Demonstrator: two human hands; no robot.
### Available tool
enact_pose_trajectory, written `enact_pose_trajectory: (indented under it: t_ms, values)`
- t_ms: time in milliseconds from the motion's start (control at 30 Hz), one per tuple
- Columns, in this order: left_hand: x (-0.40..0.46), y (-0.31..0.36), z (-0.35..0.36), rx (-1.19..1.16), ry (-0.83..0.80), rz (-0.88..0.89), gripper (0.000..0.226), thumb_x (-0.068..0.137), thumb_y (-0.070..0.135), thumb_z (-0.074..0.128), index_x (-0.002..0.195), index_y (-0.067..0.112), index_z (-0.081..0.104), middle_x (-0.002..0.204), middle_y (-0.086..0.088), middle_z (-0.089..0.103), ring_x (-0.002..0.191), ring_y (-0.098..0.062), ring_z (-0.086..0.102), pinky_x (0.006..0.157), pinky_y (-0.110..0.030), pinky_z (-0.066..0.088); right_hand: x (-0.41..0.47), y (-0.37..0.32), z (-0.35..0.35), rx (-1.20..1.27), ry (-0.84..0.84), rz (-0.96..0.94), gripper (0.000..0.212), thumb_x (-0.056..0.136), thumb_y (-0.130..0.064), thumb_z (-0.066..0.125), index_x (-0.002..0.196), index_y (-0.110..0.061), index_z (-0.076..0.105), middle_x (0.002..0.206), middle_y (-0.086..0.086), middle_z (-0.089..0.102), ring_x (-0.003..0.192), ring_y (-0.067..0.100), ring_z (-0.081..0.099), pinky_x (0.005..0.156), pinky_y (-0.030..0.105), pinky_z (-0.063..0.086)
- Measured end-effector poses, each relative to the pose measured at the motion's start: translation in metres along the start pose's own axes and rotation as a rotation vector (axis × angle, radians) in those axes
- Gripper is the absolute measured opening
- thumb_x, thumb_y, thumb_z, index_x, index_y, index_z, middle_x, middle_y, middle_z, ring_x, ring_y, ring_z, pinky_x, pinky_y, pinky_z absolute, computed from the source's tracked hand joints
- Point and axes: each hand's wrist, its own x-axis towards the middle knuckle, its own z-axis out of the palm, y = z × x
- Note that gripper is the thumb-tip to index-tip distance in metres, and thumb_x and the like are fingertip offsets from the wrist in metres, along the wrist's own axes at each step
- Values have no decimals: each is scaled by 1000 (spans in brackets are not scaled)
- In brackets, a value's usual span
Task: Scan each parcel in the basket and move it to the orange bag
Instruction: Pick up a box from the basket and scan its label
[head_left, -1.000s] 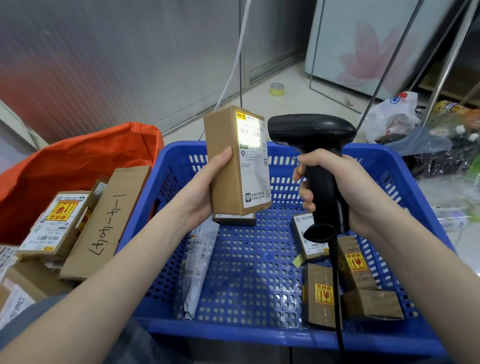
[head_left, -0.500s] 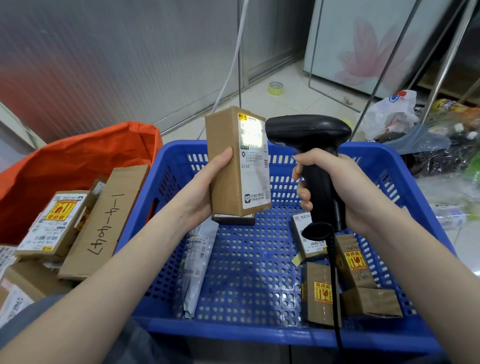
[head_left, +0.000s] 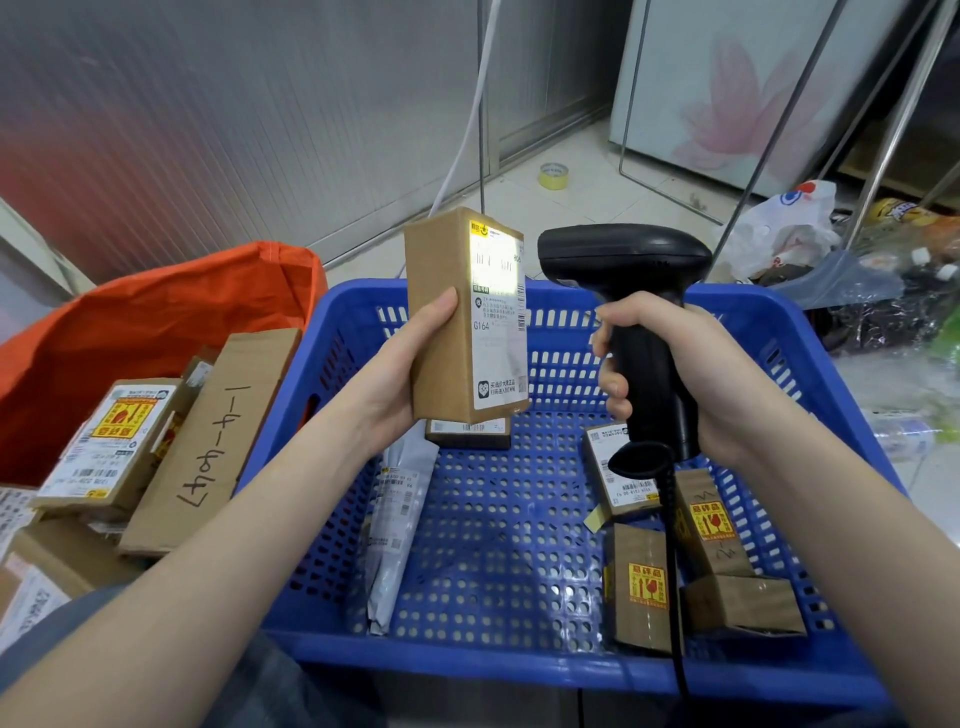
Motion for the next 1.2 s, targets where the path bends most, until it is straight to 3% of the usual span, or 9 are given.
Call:
enact_pose_trajectory:
  t_ms: [300, 600, 767, 867, 1000, 1100, 1200]
  values:
    - [1, 1, -2, -54, 7, 6, 40, 77, 44, 57, 111, 25, 63, 97, 6, 75, 87, -9, 71, 71, -28, 58, -1, 0, -2, -11, 0, 1, 24, 84, -27, 61, 71, -8, 55, 63, 11, 48, 49, 19, 44, 48, 29, 42]
    - [3, 0, -4, -44, 7, 2, 40, 76, 45, 57, 110, 25, 63, 96, 6, 75, 86, -9, 71, 72, -29, 59, -1, -3, -1, 2, 9, -4, 22, 85, -24, 60, 73, -7, 56, 66, 8, 51, 50, 18, 46, 46, 28, 42]
    - [3, 0, -4, -35, 18, 4, 37, 78, 45, 56, 109, 26, 63, 95, 7, 75, 86, -9, 70, 74, -30, 57, -4, -4, 4, -26, -8, -26, 18, 89, -20, 59, 83, -3, 58, 67, 2, 60, 47, 14, 48, 44, 26, 42]
    - [1, 2, -4, -44, 24, 1, 41, 76, 47, 57, 111, 25, 64, 98, 6, 74, 88, -10, 70, 75, -30, 57, -4, -6, 8, -27, -21, -27, 28, 87, -22, 61, 95, 4, 62, 81, 7, 64, 51, 15, 49, 46, 27, 42]
    - [-4, 10, -10, -73, 81, -43, 57, 73, 55, 61, 121, 24, 63, 106, 2, 73, 92, -15, 70, 78, -35, 54, -5, -7, 20, -71, -40, -47, 38, 87, -25, 63, 106, 8, 60, 86, 10, 63, 53, 17, 51, 48, 30, 44]
    - [-14, 26, -23, -88, 153, -26, 44, 80, 55, 59, 109, 25, 67, 103, -1, 74, 89, -17, 70, 83, -37, 55, -6, -9, 37, -61, -64, -51, 34, 88, -25, 62, 106, 3, 60, 83, 5, 64, 52, 15, 52, 47, 28, 44]
    - [-30, 47, -47, -67, 220, 9, 42, 84, 56, 55, 113, 27, 66, 104, -1, 74, 91, -19, 72, 74, -34, 57, -3, -13, 63, -46, -80, -60, 31, 88, -24, 62, 105, 2, 60, 87, 8, 63, 53, 16, 50, 47, 29, 43]
